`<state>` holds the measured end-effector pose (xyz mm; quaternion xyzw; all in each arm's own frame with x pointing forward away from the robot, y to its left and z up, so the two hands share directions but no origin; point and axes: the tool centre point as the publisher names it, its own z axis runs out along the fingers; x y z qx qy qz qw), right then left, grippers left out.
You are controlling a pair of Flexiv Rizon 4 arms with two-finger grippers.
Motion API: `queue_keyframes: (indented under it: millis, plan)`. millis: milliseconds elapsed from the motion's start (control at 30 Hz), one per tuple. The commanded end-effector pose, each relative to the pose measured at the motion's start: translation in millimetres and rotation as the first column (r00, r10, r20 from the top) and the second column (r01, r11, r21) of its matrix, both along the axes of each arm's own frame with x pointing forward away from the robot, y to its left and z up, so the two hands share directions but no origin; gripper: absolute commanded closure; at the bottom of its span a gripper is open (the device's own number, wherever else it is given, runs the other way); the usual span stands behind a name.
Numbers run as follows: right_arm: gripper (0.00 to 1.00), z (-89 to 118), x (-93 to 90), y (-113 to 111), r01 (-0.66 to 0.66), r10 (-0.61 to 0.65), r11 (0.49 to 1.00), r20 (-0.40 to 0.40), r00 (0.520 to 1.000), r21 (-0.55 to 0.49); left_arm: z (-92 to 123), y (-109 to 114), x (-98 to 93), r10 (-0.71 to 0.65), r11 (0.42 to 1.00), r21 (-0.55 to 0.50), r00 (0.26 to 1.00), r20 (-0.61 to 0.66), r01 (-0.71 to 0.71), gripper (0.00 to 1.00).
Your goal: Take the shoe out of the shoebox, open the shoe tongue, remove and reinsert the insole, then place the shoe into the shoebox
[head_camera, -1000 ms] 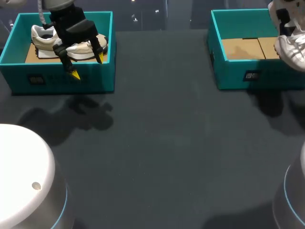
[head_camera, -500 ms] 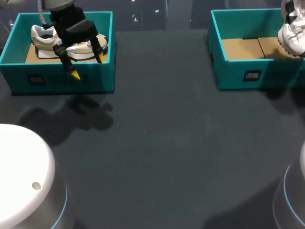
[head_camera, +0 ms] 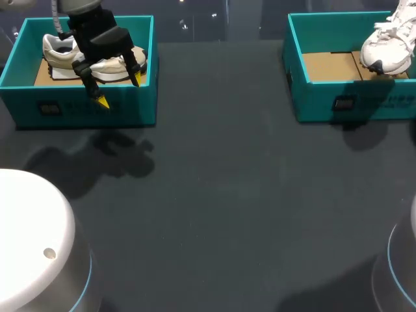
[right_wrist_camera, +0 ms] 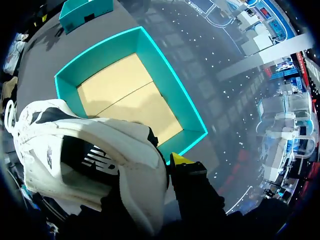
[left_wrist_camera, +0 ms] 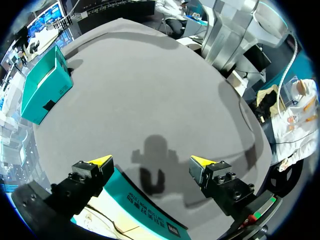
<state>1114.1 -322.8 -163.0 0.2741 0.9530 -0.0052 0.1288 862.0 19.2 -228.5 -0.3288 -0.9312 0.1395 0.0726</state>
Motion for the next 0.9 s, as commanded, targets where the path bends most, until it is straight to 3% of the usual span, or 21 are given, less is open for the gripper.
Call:
queue_keyframes:
  millis: [33, 100, 133, 200, 233, 367, 567, 900]
  plan:
    - [1.0, 0, -10.0, 3, 0.17, -0.17, 0.985, 0.062, 0.983, 0.015, 0, 0, -0.2, 0.0, 1.0, 0.001, 1.0, 0.001, 0.0, 0.0]
    - [1.0, 0, -10.0, 3, 0.17, -0.17, 0.985, 0.062, 0.983, 0.015, 0, 0, -0.2, 0.0, 1.0, 0.001, 1.0, 0.001, 0.0, 0.0]
    - [1.0, -1, -9.8, 0, 0.239, -0.238, 0.971, 0.07, 0.969, -0.012, 0, 0, -0.2, 0.0, 1.0, 0.001, 1.0, 0.001, 0.0, 0.0]
    - [1.0, -5, -13.6, -10, 0.342, -0.346, 0.938, 0.072, 0.935, 0.062, 0, 0, -0.2, 0.0, 1.0, 0.001, 1.0, 0.001, 0.0, 0.0]
    - [1.0, -9, -16.4, -14, 0.402, -0.405, 0.914, 0.072, 0.911, 0.052, 0, 0, -0.2, 0.0, 1.0, 0.001, 1.0, 0.001, 0.0, 0.0]
    - [1.0, -21, -28.6, -26, 0.541, -0.542, 0.841, 0.071, 0.838, 0.031, 0, 0, -0.2, 0.0, 1.0, 0.001, 1.0, 0.001, 0.0, 0.0]
    - [1.0, -28, -42.2, -29, 0.636, -0.638, 0.77, 0.087, 0.765, 0.053, 0, 0, -0.2, 0.0, 1.0, 0.001, 1.0, 0.001, 0.0, 0.0]
    - [1.0, -28, -42.2, -29, 0.636, -0.638, 0.77, 0.087, 0.765, 0.053, 0, 0, -0.2, 0.0, 1.0, 0.001, 1.0, 0.001, 0.0, 0.0]
